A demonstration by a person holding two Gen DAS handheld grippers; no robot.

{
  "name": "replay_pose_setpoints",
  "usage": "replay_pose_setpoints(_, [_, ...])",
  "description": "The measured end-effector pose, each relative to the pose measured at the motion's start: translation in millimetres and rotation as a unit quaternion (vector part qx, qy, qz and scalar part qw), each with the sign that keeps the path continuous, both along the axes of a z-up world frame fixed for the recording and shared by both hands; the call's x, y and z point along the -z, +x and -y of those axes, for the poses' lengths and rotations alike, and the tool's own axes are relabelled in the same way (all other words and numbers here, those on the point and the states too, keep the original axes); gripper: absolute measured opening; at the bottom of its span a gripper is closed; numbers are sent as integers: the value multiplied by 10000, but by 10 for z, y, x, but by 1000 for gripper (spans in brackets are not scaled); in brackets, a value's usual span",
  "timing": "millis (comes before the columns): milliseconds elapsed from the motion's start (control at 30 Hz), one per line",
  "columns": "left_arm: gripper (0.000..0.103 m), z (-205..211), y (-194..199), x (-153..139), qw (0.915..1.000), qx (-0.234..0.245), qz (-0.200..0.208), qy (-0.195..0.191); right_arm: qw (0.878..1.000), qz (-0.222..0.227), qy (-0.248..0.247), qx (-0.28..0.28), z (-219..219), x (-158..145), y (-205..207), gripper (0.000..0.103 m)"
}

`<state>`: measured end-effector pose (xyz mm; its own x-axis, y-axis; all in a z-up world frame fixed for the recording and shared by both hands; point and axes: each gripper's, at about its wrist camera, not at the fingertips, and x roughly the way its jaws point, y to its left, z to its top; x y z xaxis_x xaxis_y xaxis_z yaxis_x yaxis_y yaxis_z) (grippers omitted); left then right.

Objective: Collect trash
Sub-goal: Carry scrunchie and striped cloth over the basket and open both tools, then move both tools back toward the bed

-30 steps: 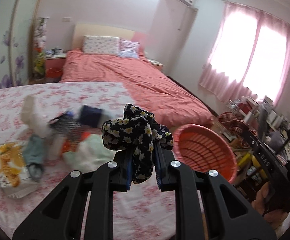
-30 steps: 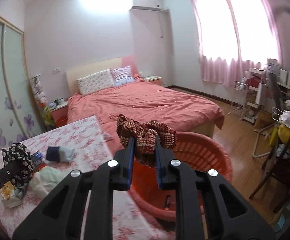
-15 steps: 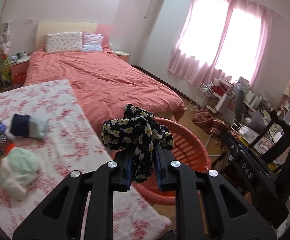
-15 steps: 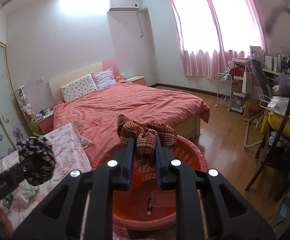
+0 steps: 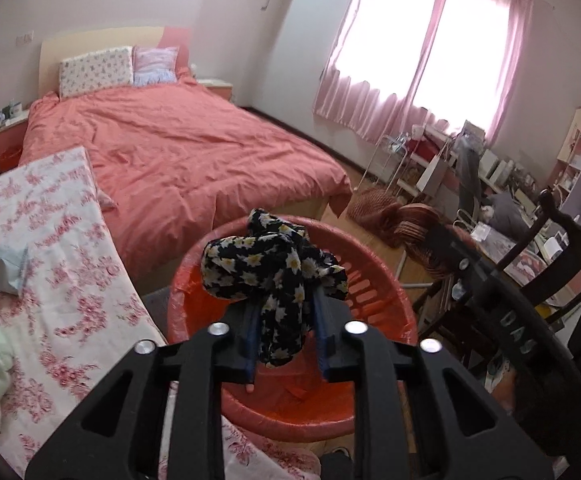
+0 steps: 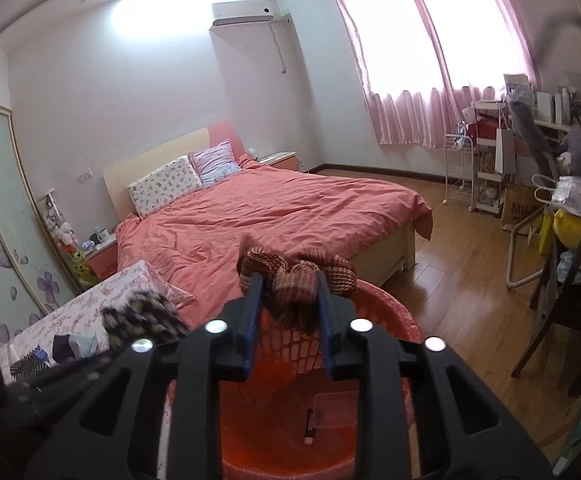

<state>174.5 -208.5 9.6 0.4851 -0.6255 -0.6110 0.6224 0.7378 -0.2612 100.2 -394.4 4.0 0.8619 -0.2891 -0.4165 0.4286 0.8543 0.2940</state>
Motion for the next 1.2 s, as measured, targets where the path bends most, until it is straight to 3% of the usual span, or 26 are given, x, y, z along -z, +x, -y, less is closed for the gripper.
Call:
replay_pose_setpoints(33, [41,24,20,46,10000,-15,-61,59,10000,-4,24,35,29,23,1,34])
replay_pose_setpoints(100, [46,31,38,96,9998,-93,-87,165,10000,-26,46,62,63,41,4,40])
replay_pose_setpoints(167, [47,10,57,155,9995,-150,-159,248,9999,-40,3,125,84,64,-32,47])
replay_pose_setpoints(467, [56,-299,15,123,9972,-540,-89,501,9991,-218,-269,256,-9,26,-119,59])
replay_pose_setpoints(767, [64,-1011,-123,41,9899,-1221,97,708,9981,-301,-461,-273,-538,-122,-69,63])
replay_pose_setpoints(1000, [67,-1728,-231,-11,9761,-2027,195,754,9931,-424,-530,-960,-1156,-174,84,64])
replay_pose_setpoints(1200, [69,-2424,-302,18,9558,-2831,163,775,9814,-645,-619,-1698,-1834,-93,273,65])
